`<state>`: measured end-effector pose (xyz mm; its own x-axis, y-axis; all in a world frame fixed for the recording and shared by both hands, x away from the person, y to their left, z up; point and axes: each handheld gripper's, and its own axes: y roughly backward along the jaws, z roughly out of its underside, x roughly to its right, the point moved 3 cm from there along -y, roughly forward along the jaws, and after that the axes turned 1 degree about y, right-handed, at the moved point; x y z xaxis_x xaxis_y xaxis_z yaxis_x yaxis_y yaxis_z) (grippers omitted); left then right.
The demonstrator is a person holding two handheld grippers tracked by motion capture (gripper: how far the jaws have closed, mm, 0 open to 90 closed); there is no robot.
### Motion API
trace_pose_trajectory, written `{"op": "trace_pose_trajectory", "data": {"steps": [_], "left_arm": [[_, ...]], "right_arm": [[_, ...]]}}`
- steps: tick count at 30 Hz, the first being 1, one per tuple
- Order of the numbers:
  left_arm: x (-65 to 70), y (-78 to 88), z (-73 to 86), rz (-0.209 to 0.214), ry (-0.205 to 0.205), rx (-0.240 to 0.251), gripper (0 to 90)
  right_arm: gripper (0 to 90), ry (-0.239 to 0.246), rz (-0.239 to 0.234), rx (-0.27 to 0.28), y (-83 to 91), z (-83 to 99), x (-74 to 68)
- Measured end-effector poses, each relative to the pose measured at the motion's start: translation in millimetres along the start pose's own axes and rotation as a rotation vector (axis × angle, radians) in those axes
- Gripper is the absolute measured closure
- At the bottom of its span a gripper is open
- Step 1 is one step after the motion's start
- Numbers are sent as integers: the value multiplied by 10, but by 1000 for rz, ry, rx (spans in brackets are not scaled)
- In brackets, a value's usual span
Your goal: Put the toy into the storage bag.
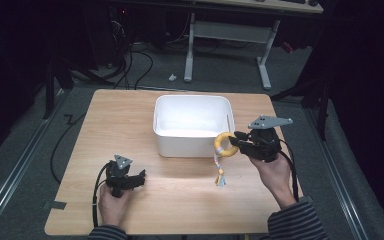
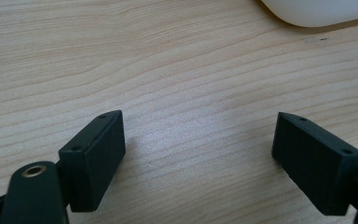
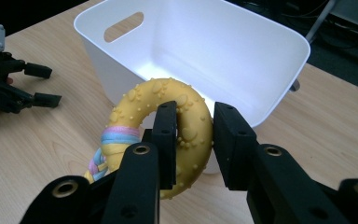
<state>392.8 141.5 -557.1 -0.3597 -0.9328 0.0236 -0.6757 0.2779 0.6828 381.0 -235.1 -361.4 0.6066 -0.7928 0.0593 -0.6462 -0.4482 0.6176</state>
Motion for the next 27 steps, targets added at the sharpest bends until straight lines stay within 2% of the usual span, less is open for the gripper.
{"op": "trace_pose_trajectory", "data": {"steps": [11,14,27], "left_arm": [[0,0,0,0,0,0,174],[0,0,0,0,0,0,174],[0,0,0,0,0,0,174]], "right_arm": [[717,6,2,5,-92,-291,12],[717,2,-8,12,-126,-375,48],[718,-33,3,10,-280,-696,189]]}}
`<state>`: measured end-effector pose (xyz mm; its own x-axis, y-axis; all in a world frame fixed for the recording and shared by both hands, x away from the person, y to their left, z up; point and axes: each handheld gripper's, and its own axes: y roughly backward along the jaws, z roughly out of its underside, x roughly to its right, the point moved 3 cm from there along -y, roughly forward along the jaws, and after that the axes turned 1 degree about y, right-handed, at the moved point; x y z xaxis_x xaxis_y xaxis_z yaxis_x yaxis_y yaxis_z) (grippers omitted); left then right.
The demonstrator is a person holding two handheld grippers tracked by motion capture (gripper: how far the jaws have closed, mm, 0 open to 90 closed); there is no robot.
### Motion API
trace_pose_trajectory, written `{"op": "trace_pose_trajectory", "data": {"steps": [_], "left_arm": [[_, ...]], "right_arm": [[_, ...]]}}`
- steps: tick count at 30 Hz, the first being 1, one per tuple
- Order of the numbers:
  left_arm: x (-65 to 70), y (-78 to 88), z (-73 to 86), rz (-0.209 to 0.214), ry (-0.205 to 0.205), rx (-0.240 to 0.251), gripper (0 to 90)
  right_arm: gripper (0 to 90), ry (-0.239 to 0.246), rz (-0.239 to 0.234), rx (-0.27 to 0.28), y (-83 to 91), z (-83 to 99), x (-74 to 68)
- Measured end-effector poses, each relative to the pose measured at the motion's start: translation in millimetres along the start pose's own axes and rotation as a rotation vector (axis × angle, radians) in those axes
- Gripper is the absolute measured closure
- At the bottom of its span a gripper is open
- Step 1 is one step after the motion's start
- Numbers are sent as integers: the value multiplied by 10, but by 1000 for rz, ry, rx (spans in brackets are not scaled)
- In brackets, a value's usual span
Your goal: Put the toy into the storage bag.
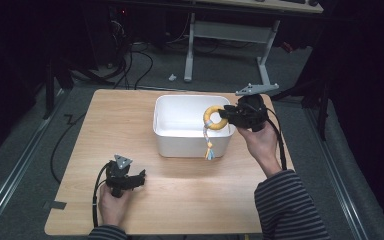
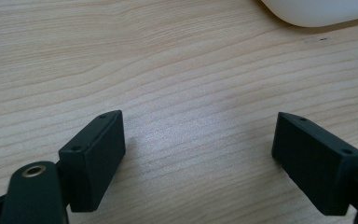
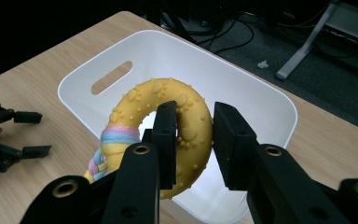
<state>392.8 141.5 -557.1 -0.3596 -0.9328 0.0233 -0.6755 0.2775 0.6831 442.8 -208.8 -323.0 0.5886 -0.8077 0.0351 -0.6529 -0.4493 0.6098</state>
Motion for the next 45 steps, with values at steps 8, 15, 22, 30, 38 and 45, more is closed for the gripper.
{"op": "trace_pose_trajectory", "data": {"steps": [8,15,22,30,38,45], "left_arm": [[0,0,0,1,0,0,174],[-1,1,0,1,-2,-2,174],[-2,1,0,0,-2,-2,174],[0,1,2,0,-1,0,174],[2,1,2,0,0,0,174],[0,3,2,1,-2,-2,174]], "right_arm": [[717,-40,10,-19,-170,-116,88],[718,-82,9,-29,-352,-192,162],[718,-148,6,-37,-548,-215,270],[717,-174,44,-57,-737,-177,288],[717,-204,58,-101,-928,-71,325],[717,-219,49,-143,-1061,62,322]]}}
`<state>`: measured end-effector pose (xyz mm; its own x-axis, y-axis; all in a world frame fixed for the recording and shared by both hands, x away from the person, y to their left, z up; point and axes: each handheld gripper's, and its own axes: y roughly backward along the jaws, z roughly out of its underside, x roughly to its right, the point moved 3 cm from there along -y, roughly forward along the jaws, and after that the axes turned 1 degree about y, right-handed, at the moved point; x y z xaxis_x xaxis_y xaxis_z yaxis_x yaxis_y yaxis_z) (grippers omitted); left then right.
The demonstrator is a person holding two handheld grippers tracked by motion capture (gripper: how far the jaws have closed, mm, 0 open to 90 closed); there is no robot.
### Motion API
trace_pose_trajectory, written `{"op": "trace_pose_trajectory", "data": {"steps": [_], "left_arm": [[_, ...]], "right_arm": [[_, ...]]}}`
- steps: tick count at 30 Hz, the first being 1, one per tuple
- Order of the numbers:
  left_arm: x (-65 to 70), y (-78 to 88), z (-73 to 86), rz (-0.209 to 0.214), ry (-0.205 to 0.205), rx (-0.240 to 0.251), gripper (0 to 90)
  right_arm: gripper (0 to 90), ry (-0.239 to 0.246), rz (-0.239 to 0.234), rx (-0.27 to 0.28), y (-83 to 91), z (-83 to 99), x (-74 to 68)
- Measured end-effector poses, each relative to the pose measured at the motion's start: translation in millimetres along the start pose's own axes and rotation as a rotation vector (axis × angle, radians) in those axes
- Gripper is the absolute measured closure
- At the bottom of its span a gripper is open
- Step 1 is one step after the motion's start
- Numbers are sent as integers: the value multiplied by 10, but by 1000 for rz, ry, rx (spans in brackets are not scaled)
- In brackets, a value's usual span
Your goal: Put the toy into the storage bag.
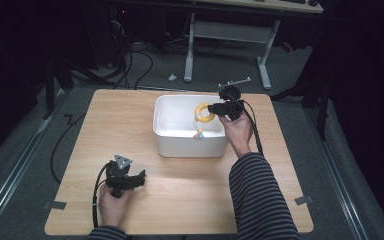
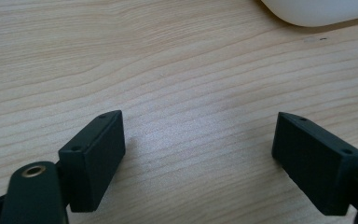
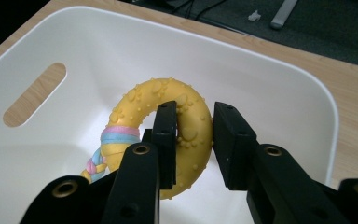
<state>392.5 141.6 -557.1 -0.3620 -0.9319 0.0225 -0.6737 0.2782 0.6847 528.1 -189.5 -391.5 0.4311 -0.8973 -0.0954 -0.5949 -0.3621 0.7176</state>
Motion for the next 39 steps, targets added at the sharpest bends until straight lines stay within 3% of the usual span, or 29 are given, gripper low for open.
{"op": "trace_pose_trajectory", "data": {"steps": [10,14,27,33,39], "left_arm": [[0,0,0,0,0,0,173],[0,0,0,-1,0,0,173],[0,0,0,-1,0,0,173],[0,0,0,-1,0,0,173],[-2,0,1,2,1,4,178]], "right_arm": [[717,13,-34,-44,-48,186,-10],[717,0,-71,-45,-49,258,-17],[717,33,-87,-71,5,375,-81],[707,36,-117,-56,11,408,-71],[575,29,-129,15,132,396,-26]]}}
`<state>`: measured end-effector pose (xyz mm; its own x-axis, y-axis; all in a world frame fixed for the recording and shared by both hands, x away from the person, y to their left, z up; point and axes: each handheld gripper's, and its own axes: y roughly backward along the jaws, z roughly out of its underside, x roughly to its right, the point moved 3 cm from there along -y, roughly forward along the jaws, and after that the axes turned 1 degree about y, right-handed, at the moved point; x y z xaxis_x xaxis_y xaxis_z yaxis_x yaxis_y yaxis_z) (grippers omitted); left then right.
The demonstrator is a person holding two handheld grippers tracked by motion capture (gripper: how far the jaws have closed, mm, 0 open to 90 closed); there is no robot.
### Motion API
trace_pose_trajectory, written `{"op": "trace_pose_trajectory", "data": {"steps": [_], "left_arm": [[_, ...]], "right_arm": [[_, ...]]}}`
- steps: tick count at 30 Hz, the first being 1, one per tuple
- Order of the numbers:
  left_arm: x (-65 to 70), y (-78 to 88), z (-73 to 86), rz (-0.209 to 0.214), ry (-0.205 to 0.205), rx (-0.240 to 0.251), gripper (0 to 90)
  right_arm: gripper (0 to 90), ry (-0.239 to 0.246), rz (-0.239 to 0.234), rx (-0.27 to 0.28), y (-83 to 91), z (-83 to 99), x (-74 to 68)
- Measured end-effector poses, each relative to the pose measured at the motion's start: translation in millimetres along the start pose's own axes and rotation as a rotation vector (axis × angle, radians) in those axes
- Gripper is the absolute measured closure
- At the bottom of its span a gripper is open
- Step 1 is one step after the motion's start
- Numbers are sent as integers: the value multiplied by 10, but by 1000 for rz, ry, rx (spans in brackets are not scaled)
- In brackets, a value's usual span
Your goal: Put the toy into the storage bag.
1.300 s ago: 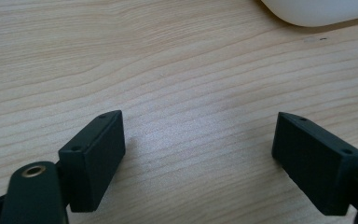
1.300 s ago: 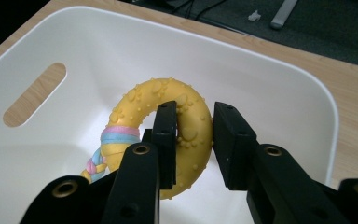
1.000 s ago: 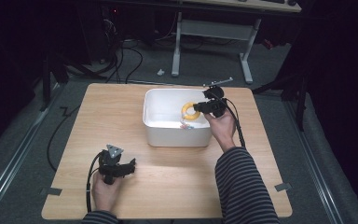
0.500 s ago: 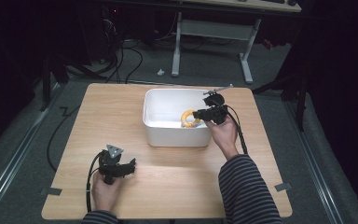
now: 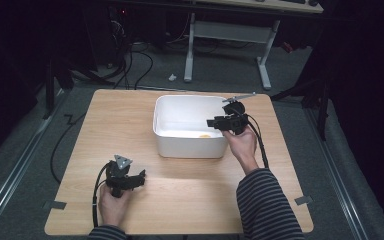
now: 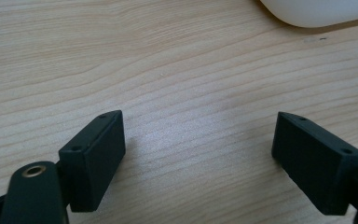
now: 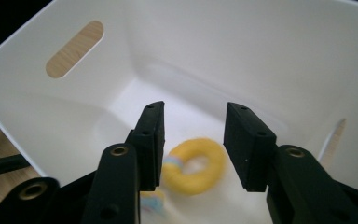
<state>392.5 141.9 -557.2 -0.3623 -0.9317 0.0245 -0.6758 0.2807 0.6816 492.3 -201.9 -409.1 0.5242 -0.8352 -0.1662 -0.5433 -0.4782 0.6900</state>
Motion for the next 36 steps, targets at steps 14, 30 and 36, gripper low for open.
{"op": "trace_pose_trajectory", "data": {"steps": [14,30,36], "left_arm": [[0,2,0,0,0,-2,182],[2,1,-1,-1,0,-1,180],[1,1,-1,-1,0,-1,180]], "right_arm": [[487,-2,59,69,452,190,136],[477,34,154,139,961,382,197],[476,19,162,159,1152,479,241]]}}
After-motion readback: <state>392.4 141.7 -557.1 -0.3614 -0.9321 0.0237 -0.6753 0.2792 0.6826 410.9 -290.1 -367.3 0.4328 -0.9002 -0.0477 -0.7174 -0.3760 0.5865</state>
